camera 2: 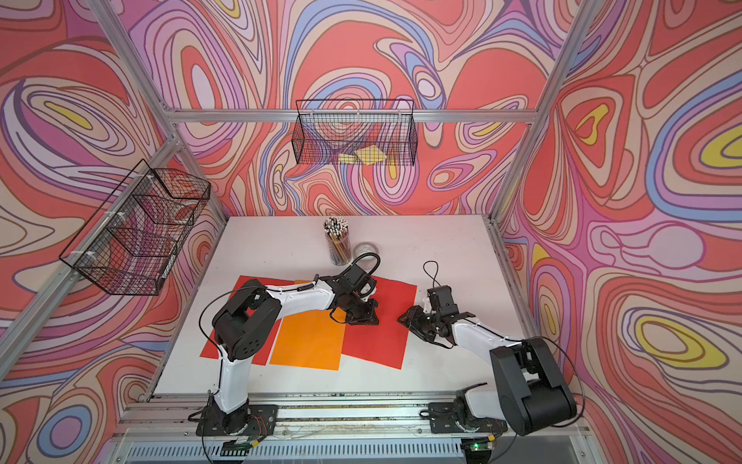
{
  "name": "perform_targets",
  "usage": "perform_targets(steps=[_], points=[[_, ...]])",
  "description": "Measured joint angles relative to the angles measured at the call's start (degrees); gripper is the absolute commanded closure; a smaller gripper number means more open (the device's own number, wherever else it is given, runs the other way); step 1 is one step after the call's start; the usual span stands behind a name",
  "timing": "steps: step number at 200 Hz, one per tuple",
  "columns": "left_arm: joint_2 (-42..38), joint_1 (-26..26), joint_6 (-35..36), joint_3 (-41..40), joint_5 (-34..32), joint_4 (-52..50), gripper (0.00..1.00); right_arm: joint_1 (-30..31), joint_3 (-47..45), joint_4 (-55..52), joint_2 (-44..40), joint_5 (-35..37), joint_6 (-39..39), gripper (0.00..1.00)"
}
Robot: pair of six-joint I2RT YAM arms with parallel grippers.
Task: Fold the rectangular paper in half along the long edge
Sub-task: Fold the paper at the center of the board.
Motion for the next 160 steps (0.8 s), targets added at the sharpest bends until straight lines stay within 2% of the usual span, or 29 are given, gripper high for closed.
perform_targets(steps=[126,160], points=[[1.25,0.04,-0.07,1.07,0.76,-0.22,1.00,0.02,-3.28,15.37,5.49,-11.26,2.34,0.45],[1.40,0.04,-0.07,1.18,1.03,-0.07,1.00,2.14,-4.59,18.23,5.66,-13.81,4.20,0.45]])
